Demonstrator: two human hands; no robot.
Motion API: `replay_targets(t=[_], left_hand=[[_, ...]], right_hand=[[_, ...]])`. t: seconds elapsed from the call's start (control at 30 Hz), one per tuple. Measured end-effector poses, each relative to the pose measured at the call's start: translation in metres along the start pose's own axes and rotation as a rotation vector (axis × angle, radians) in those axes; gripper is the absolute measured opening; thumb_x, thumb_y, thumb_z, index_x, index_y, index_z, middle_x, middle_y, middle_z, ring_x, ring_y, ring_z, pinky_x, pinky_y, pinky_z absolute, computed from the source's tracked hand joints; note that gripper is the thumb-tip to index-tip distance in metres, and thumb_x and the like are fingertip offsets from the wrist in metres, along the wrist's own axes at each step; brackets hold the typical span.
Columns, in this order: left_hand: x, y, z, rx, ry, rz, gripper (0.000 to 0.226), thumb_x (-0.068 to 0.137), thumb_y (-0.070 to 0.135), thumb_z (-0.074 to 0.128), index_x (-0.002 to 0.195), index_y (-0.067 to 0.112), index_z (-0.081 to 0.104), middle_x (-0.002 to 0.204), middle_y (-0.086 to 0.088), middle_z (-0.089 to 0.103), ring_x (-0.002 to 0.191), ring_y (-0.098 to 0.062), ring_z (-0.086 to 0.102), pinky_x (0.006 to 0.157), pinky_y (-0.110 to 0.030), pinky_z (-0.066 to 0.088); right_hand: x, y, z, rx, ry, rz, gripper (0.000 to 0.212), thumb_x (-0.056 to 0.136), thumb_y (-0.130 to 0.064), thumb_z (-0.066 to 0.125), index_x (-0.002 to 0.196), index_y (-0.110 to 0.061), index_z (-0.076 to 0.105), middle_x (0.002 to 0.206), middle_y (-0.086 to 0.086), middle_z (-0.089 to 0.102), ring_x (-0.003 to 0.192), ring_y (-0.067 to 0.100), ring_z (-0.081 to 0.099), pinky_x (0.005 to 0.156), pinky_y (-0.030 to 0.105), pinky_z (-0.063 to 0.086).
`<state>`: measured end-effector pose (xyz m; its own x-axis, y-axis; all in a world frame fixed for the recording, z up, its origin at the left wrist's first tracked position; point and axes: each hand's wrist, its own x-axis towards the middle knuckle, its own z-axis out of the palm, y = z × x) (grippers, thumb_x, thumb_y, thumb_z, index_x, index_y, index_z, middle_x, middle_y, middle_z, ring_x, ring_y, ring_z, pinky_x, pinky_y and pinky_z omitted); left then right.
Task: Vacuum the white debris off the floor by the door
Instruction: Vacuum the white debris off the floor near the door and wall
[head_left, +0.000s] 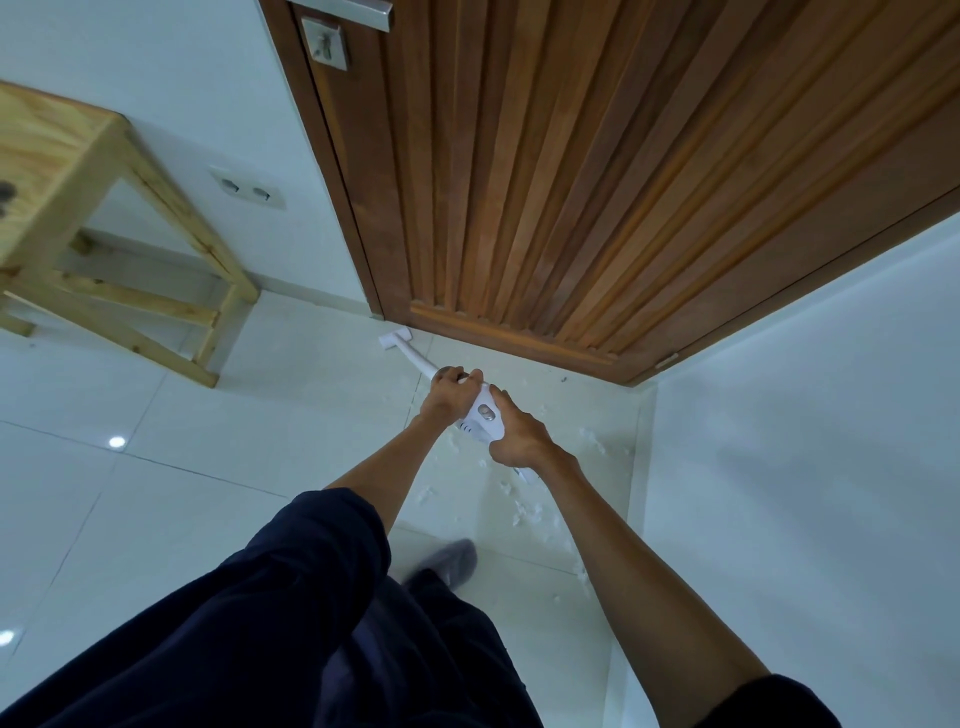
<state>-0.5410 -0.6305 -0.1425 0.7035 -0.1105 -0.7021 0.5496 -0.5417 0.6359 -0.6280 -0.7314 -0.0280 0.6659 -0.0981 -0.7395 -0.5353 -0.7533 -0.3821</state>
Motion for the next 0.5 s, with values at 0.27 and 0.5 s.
replay_targets(t=[0.27, 0.5], left_hand=[[-0.004, 0.008, 0.006, 0.019, -0.065, 0.059, 0.057, 0.093, 0.045, 0.046, 0.138, 0.012, 0.054, 0.147, -0.011, 0.050, 0.138, -0.030, 0.043, 0.117, -0.046, 0.033], [0.005, 0.012, 0.023, -0.020, -0.057, -0.002, 0.089, 0.059, 0.063, 0.040, 0.130, 0.014, 0.059, 0.137, -0.009, 0.056, 0.125, -0.029, 0.052, 0.109, -0.048, 0.043]], right_hand=[[0.001, 0.005, -0.012, -0.041, 0.007, 0.013, 0.079, 0.094, -0.016, 0.057, 0.154, -0.030, 0.008, 0.148, 0.009, 0.042, 0.131, 0.033, 0.044, 0.103, 0.038, 0.039], [-0.003, 0.018, -0.025, -0.058, 0.005, 0.027, 0.082, 0.093, -0.015, 0.058, 0.155, -0.028, 0.006, 0.146, 0.012, 0.044, 0.128, 0.034, 0.046, 0.101, 0.039, 0.041]])
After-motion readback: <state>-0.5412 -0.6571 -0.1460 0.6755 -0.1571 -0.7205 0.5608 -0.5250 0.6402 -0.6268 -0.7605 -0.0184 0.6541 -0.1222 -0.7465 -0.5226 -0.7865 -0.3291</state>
